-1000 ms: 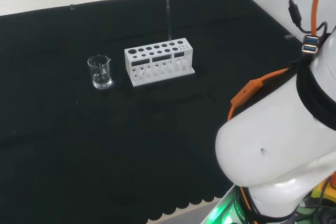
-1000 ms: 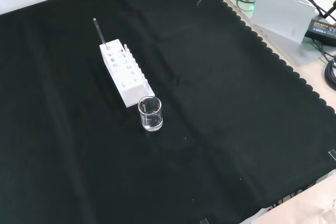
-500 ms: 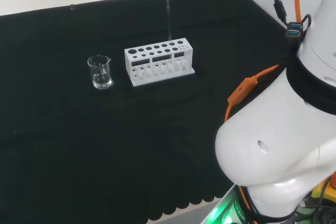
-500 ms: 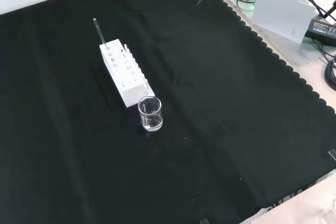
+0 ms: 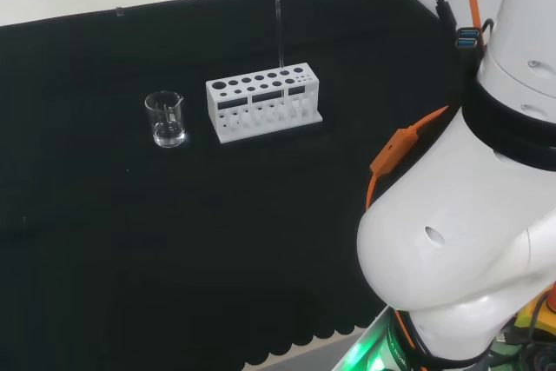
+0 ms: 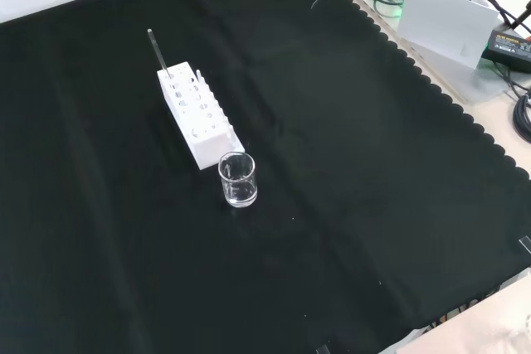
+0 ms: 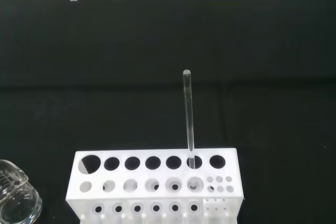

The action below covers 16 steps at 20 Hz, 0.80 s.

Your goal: Take the glass rod from the white test tube rack.

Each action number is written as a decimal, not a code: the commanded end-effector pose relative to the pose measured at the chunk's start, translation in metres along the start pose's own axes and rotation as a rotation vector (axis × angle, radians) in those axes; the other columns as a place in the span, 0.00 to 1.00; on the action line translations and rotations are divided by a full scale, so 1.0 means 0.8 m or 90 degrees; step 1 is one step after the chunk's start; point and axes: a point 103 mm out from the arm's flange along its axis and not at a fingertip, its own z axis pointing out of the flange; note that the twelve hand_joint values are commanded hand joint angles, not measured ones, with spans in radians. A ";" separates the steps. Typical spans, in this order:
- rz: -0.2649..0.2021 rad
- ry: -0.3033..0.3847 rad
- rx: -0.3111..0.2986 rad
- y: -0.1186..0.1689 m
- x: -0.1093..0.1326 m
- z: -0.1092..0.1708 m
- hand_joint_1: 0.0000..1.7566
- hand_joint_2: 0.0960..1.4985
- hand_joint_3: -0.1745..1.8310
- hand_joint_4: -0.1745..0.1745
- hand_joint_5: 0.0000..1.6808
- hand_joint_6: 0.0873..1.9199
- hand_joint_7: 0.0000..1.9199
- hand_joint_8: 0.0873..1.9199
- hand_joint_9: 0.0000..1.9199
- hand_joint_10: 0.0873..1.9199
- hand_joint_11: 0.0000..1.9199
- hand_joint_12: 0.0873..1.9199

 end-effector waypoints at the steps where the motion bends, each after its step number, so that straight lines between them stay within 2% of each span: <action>1: -0.014 0.012 0.014 0.038 -0.006 0.028 0.26 0.54 0.30 0.35 0.00 0.00 0.00 0.31 0.03 0.43 0.00 0.66; 9: -0.015 0.021 0.027 0.053 -0.016 0.056 0.26 0.54 0.30 0.35 0.00 0.00 0.00 0.32 0.04 0.43 0.00 0.66; 16: -0.031 0.027 0.041 0.053 -0.007 0.085 0.26 0.54 0.30 0.35 0.00 0.00 0.00 0.32 0.04 0.43 0.00 0.66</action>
